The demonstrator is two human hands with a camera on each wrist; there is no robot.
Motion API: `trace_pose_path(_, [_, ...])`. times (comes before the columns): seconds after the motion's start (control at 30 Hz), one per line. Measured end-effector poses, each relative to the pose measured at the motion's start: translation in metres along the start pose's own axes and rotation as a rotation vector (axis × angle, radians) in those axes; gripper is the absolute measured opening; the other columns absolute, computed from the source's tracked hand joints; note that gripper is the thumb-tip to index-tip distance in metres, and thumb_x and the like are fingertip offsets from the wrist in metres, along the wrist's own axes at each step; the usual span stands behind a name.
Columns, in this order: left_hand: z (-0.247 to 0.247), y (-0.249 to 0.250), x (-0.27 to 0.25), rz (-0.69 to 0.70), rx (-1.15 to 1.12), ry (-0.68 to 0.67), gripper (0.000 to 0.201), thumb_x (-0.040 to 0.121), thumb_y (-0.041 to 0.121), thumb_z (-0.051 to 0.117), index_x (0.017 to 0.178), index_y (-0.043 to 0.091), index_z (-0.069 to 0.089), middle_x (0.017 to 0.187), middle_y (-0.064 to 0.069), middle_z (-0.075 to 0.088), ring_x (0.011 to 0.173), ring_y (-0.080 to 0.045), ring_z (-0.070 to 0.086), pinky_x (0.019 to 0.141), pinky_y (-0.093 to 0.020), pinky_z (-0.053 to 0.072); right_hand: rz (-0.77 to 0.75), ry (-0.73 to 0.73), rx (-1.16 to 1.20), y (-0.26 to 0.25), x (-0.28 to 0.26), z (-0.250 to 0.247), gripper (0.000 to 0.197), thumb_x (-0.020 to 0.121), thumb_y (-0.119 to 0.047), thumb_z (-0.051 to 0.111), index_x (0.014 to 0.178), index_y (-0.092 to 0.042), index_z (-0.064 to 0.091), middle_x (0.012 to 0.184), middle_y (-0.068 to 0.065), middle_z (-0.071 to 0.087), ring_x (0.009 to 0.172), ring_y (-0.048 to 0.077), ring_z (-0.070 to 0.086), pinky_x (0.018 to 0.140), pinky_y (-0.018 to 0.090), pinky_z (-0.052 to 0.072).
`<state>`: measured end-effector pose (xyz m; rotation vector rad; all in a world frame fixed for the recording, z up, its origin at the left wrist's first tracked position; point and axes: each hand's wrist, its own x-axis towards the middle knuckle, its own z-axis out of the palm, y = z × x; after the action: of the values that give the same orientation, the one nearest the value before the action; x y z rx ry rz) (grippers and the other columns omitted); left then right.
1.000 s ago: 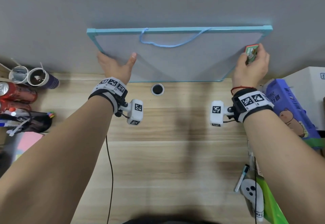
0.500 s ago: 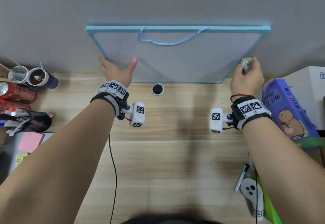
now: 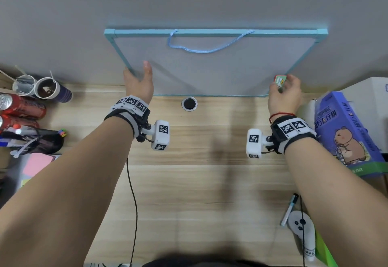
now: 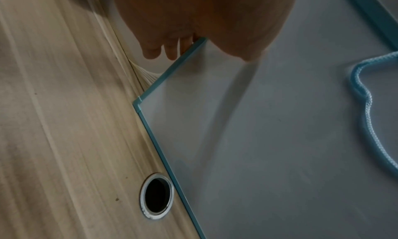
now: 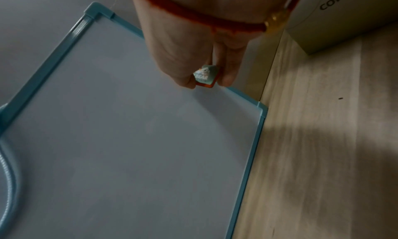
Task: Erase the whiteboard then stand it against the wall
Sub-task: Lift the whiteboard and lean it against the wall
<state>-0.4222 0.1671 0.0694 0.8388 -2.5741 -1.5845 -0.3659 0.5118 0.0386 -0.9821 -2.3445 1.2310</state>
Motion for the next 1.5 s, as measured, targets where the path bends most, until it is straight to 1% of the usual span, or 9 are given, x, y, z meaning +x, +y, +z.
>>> trace_pose_path(0.13, [0.005, 0.011, 0.001, 0.012, 0.046, 0.008, 0.063, 0.094, 0.058, 0.035, 0.124, 0.003, 0.045, 0.125, -0.014, 0.054, 0.114, -0.031, 0.054, 0.101, -0.043, 0.042, -0.008, 0.035, 0.025, -0.004, 0.009, 0.002, 0.035, 0.085, -0.020, 0.062, 0.120, -0.014, 0.057, 0.116, 0.005, 0.067, 0.100, 0.020, 0.063, 0.091, 0.033, 0.050])
trace_pose_path(0.4, [0.006, 0.016, 0.008, -0.039, 0.083, -0.051, 0.060, 0.098, 0.057, 0.020, 0.119, 0.007, 0.045, 0.110, -0.007, 0.055, 0.094, -0.023, 0.051, 0.082, -0.032, 0.036, 0.101, 0.153, 0.020, -0.001, 0.034, -0.018, 0.047, 0.088, -0.026, 0.060, 0.133, -0.014, 0.053, 0.125, 0.005, 0.064, 0.111, 0.014, 0.061, 0.092, 0.015, 0.042])
trace_pose_path(0.5, [0.008, 0.020, 0.007, -0.067, 0.047, -0.043, 0.048, 0.099, 0.054, 0.015, 0.111, 0.015, 0.040, 0.099, -0.001, 0.050, 0.093, -0.022, 0.048, 0.083, -0.030, 0.033, 0.071, 0.099, 0.030, -0.006, 0.033, -0.016, 0.046, 0.084, -0.031, 0.061, 0.129, -0.021, 0.056, 0.120, 0.002, 0.068, 0.100, 0.006, 0.061, 0.096, 0.026, 0.050])
trace_pose_path(0.7, [0.003, 0.025, 0.008, -0.066, 0.033, -0.006, 0.064, 0.099, 0.056, 0.012, 0.132, 0.009, 0.039, 0.106, -0.002, 0.049, 0.094, -0.022, 0.046, 0.084, -0.029, 0.030, 0.017, 0.084, 0.124, -0.002, 0.023, -0.016, 0.043, 0.086, -0.027, 0.061, 0.128, -0.020, 0.056, 0.113, -0.003, 0.064, 0.106, 0.011, 0.062, 0.092, 0.033, 0.055])
trace_pose_path(0.8, [0.003, 0.017, 0.010, -0.061, 0.043, 0.003, 0.064, 0.098, 0.058, 0.017, 0.128, 0.006, 0.039, 0.108, -0.005, 0.050, 0.098, -0.024, 0.049, 0.084, -0.030, 0.034, 0.002, 0.054, 0.150, 0.003, 0.016, -0.014, 0.040, 0.087, -0.027, 0.059, 0.126, -0.023, 0.056, 0.113, -0.004, 0.062, 0.103, 0.010, 0.061, 0.090, 0.036, 0.056])
trace_pose_path(1.0, [0.010, 0.006, 0.012, -0.068, 0.003, 0.014, 0.070, 0.093, 0.062, 0.031, 0.134, 0.005, 0.033, 0.132, -0.010, 0.049, 0.119, -0.027, 0.050, 0.103, -0.037, 0.039, -0.015, 0.044, 0.117, 0.006, 0.016, -0.018, 0.041, 0.089, -0.023, 0.060, 0.130, -0.019, 0.053, 0.115, 0.000, 0.064, 0.100, 0.008, 0.061, 0.082, 0.012, 0.049])
trace_pose_path(1.17, [0.010, -0.010, 0.004, -0.155, -0.014, 0.037, 0.092, 0.089, 0.063, 0.043, 0.152, 0.004, 0.011, 0.158, -0.014, 0.024, 0.144, -0.026, 0.030, 0.118, -0.038, 0.024, 0.046, 0.078, 0.010, 0.025, 0.004, -0.018, 0.044, 0.083, -0.028, 0.062, 0.125, -0.018, 0.050, 0.108, 0.000, 0.064, 0.096, 0.019, 0.065, 0.090, 0.036, 0.053])
trace_pose_path(1.33, [0.008, -0.030, -0.010, -0.173, 0.030, -0.009, 0.099, 0.085, 0.062, 0.053, 0.152, 0.003, 0.011, 0.158, -0.018, 0.021, 0.145, -0.028, 0.029, 0.117, -0.039, 0.026, 0.103, -0.013, -0.100, 0.050, -0.014, -0.005, 0.037, 0.084, -0.018, 0.067, 0.119, -0.011, 0.054, 0.111, 0.009, 0.069, 0.096, 0.025, 0.067, 0.081, 0.025, 0.047])
trace_pose_path(1.5, [0.009, -0.061, -0.049, -0.183, 0.361, -0.135, 0.076, 0.087, 0.049, 0.061, 0.143, 0.008, 0.029, 0.147, -0.017, 0.033, 0.127, -0.037, 0.048, 0.104, -0.044, 0.039, 0.124, -0.115, -0.302, 0.071, -0.022, 0.016, 0.035, 0.082, -0.024, 0.065, 0.114, -0.012, 0.055, 0.103, 0.013, 0.070, 0.098, 0.033, 0.064, 0.081, 0.038, 0.050])
